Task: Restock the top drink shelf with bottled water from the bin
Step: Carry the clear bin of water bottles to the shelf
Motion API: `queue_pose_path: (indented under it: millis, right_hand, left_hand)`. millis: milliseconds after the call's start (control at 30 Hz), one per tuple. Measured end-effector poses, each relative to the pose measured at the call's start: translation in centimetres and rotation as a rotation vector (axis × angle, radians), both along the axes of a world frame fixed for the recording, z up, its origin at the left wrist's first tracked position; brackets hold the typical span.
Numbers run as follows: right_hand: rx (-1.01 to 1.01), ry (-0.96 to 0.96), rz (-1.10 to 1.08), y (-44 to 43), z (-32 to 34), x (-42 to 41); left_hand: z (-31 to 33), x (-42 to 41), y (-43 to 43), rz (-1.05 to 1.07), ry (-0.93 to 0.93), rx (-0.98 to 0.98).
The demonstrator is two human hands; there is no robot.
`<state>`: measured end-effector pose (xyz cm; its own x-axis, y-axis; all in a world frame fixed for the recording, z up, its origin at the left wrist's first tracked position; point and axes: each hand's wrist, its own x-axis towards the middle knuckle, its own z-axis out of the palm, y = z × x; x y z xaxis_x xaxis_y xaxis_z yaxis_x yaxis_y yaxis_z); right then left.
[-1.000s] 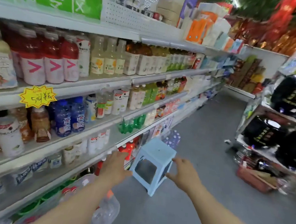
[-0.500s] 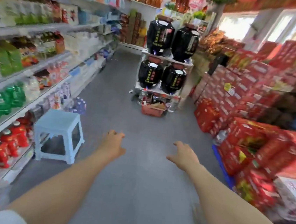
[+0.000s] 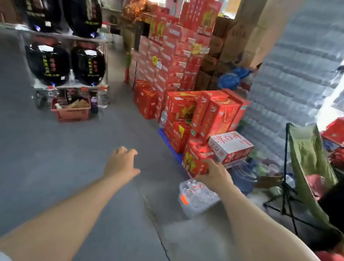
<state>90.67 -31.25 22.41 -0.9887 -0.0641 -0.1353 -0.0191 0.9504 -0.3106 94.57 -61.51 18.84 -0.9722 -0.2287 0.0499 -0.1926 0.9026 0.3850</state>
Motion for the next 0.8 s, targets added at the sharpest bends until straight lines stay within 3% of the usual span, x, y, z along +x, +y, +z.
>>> queue_pose_path:
  millis: [233, 567, 800]
  right_hand:
    - [-0.050, -0.039, -0.090, 9.9, -3.4, -9.1]
    - [0.021, -0.169, -0.195, 18.8, -6.6, -31.9]
    - [0.035, -0.239, -0.162, 23.1, -9.3, -44.9]
  left_hand:
    - [-2.3, -13.2, 10.5, -0.146, -0.076, -0.008]
    - [-8.3, -39.1, 21.2, -0.206, -0.212, 0.060]
    - [-10.1, -51.3, 26.0, -0.175, -0.312, 0.083]
